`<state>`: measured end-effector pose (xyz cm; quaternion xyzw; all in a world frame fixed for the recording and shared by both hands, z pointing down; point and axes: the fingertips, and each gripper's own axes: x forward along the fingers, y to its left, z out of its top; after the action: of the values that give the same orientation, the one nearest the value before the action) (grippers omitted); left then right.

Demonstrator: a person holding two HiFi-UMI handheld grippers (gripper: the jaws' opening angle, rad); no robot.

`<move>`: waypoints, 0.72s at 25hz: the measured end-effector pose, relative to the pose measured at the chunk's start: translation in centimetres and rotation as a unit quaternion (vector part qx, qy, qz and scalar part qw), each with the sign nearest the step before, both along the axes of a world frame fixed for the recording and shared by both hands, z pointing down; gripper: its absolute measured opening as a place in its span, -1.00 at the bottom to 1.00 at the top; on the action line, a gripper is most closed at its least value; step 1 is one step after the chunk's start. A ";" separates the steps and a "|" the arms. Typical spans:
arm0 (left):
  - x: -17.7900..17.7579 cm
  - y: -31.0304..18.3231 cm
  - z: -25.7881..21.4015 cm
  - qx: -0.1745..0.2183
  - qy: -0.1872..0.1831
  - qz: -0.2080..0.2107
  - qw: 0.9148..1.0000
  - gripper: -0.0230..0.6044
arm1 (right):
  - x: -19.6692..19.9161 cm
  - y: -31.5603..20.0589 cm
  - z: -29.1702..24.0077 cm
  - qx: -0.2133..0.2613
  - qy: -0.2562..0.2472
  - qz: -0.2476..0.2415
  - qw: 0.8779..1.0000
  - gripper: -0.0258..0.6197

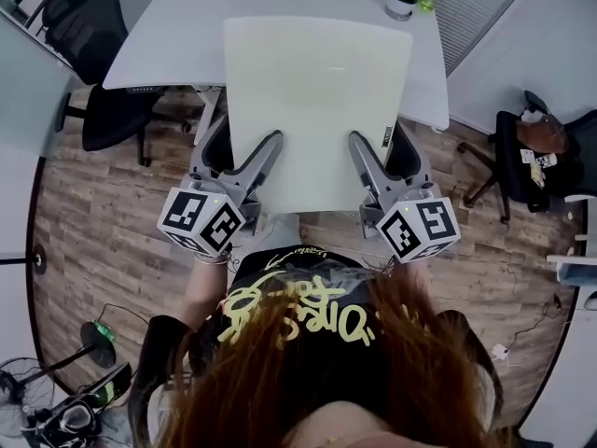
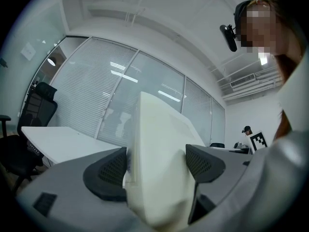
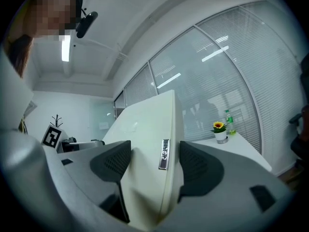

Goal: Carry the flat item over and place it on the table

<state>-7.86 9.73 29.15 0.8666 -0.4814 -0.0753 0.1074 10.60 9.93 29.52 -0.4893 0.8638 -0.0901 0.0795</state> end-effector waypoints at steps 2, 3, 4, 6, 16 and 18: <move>-0.1 -1.1 0.3 -0.004 0.001 0.002 1.000 0.30 | -0.1 -1.0 0.3 -0.002 0.000 0.000 1.000 0.03; -0.2 -1.7 0.3 -0.005 0.001 0.003 1.000 0.29 | -0.2 -1.6 0.3 -0.003 -0.001 0.001 1.000 0.03; -0.3 -2.4 0.3 -0.004 0.001 0.003 1.000 0.29 | -0.3 -2.3 0.3 -0.003 -0.002 0.003 1.000 0.03; -0.7 -3.8 0.3 -0.004 0.001 0.005 1.000 0.29 | -0.7 -3.7 0.3 -0.002 -0.003 0.005 1.000 0.03; -2.0 -11.9 0.8 -0.009 0.001 0.018 1.000 0.30 | -2.0 -11.3 0.7 -0.006 0.000 0.016 1.000 0.03; -2.2 -13.6 0.7 -0.007 0.001 0.021 1.000 0.30 | -2.2 -12.8 0.6 -0.006 0.001 0.019 1.000 0.03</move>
<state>-10.07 -3.85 29.81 0.8757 -0.4633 -0.0708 0.1159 8.36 -2.90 30.12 -0.5064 0.8537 -0.0935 0.0775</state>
